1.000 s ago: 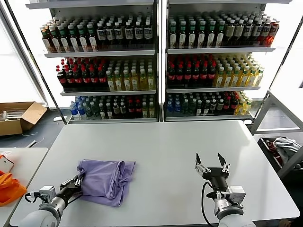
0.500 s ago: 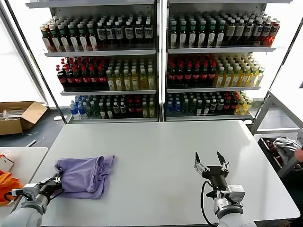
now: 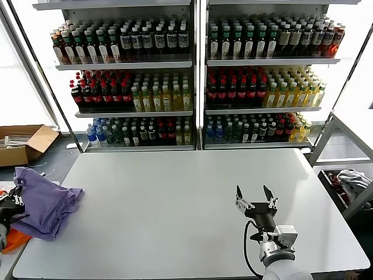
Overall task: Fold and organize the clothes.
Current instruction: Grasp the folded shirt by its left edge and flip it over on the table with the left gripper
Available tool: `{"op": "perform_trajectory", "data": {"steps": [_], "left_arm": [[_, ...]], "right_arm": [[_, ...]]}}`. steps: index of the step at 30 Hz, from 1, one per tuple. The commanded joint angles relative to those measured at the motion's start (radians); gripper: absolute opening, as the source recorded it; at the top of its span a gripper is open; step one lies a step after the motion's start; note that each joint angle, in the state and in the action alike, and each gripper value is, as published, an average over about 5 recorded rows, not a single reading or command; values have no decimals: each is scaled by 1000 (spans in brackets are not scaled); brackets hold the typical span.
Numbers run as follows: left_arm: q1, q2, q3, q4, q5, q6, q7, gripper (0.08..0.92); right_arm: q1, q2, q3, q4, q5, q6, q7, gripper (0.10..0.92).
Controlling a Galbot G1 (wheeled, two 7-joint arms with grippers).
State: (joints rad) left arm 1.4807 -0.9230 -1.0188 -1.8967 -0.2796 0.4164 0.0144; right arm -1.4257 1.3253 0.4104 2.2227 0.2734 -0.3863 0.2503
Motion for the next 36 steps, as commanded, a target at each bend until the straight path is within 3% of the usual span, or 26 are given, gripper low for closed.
{"op": "perform_trajectory", "data": {"steps": [1,9,16,20,27,36], "left_arm": [[-7,-97,353,-205,104,20,-21,105],[-139,-354,819,-308,38,109,-83,105],[-238,-503,1009,-80,217,108,-94,105],[-269,-516,1020,-11,232,99,-99,105],[-283,-501,1038,-54,85,31,-68,127],[-281,-491,979,-159,-40,-8,-93,369]], "right_arm": [[-37,1,41,10,-1,5,0,823],[-120,41,127,23,-17,22,-2,823],[-171,79,163,42,-34,30,-5,823],[-186,84,170,48,-36,34,-7,823],[-173,76,158,31,-38,34,-7,823],[-110,62,82,-16,45,-8,12,823]]}}
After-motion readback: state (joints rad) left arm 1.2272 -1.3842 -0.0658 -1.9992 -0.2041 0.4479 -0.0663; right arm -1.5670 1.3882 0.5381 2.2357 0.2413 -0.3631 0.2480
